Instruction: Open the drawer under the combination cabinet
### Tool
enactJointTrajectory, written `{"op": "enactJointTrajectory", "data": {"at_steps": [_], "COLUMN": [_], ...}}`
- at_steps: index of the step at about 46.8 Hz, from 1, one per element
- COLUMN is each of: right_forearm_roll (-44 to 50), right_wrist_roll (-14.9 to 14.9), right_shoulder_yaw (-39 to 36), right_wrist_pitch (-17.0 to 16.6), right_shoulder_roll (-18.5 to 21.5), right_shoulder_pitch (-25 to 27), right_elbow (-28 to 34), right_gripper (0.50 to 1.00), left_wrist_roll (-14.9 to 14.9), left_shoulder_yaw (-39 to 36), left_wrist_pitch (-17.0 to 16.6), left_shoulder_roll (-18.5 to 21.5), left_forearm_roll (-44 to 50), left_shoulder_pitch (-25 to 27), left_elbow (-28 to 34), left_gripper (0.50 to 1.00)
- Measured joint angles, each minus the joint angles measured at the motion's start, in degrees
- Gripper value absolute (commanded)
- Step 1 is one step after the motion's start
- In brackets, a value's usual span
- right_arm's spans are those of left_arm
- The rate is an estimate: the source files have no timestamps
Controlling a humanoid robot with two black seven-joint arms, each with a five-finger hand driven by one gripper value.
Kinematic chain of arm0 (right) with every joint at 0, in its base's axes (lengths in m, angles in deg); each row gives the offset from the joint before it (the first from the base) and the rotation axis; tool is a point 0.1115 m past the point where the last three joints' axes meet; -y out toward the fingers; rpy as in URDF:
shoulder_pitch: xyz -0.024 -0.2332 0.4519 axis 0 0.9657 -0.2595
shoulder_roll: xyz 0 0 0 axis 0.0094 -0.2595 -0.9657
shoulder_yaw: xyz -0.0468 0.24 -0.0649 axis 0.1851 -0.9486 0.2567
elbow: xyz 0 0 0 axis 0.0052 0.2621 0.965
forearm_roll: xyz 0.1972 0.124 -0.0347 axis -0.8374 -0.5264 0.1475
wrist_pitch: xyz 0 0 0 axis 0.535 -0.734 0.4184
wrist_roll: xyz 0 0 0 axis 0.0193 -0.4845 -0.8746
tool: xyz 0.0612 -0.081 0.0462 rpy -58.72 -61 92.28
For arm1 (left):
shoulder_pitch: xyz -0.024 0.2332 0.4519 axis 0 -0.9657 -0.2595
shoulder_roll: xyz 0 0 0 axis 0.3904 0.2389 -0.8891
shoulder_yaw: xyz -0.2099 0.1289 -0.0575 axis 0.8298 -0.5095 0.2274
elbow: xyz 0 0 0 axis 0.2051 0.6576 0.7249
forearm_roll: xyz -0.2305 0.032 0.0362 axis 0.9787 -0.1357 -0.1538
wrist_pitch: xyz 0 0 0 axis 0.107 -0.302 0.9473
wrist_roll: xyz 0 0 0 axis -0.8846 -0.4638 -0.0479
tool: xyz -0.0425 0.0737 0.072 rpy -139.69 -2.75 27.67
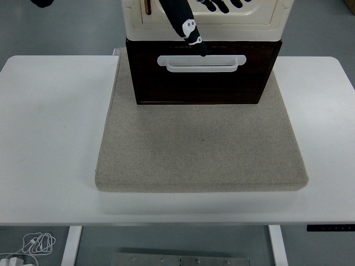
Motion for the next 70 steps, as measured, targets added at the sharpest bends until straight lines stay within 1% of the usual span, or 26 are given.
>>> {"op": "enactJointTrajectory", "data": {"at_steps": [7, 13, 24, 30, 39, 47, 53, 60, 66, 70], "right_forearm_roll": [0.0, 0.0, 0.0, 0.0, 0.0, 0.0, 0.0, 0.0, 0.0, 0.0], "right_wrist_roll": [0.0, 0.0, 0.0, 0.0, 0.0, 0.0, 0.0, 0.0, 0.0, 0.0], "right_shoulder_yaw": [0.0, 0.0, 0.0, 0.0, 0.0, 0.0, 0.0, 0.0, 0.0, 0.0], "right_wrist_pitch": [0.0, 0.0, 0.0, 0.0, 0.0, 0.0, 0.0, 0.0, 0.0, 0.0], "right_shoulder_roll": [0.0, 0.0, 0.0, 0.0, 0.0, 0.0, 0.0, 0.0, 0.0, 0.0], "right_shoulder_pitch": [0.0, 0.0, 0.0, 0.0, 0.0, 0.0, 0.0, 0.0, 0.0, 0.0], "right_elbow": [0.0, 0.0, 0.0, 0.0, 0.0, 0.0, 0.0, 0.0, 0.0, 0.0], "right_gripper": [0.926, 0.926, 0.926, 0.926, 0.926, 0.926, 0.926, 0.926, 0.926, 0.926], "left_wrist_roll": [-0.1, -1.3, -6.7, -9.6, -11.9, -12.9, -13.3, -14.1, -14.6, -15.6], "left_shoulder_yaw": [-0.7, -4.8, -7.1, -7.7, -8.4, -9.2, -10.0, -10.4, -10.6, -10.7], "left_wrist_pitch": [1.9, 3.5, 4.0, 3.9, 3.8, 4.5, 4.8, 4.5, 4.0, 2.7], "left_shoulder_roll": [0.2, -0.1, -1.5, -3.4, -7.7, -12.3, -15.1, -16.9, -17.6, -18.1], "left_forearm_roll": [-0.1, -0.1, -0.2, -0.3, -0.8, -0.9, -0.9, -0.9, -0.9, -0.9], "left_shoulder_pitch": [-0.1, -0.1, 0.0, 0.0, -0.1, -0.2, -0.5, -0.7, -0.8, -0.9], "left_elbow": [-1.3, -2.6, -2.9, -4.0, -7.5, -12.6, -14.2, -14.6, -15.1, -15.2], "left_gripper": [1.0, 1.0, 1.0, 1.0, 1.0, 1.0, 1.0, 1.0, 1.0, 1.0]}}
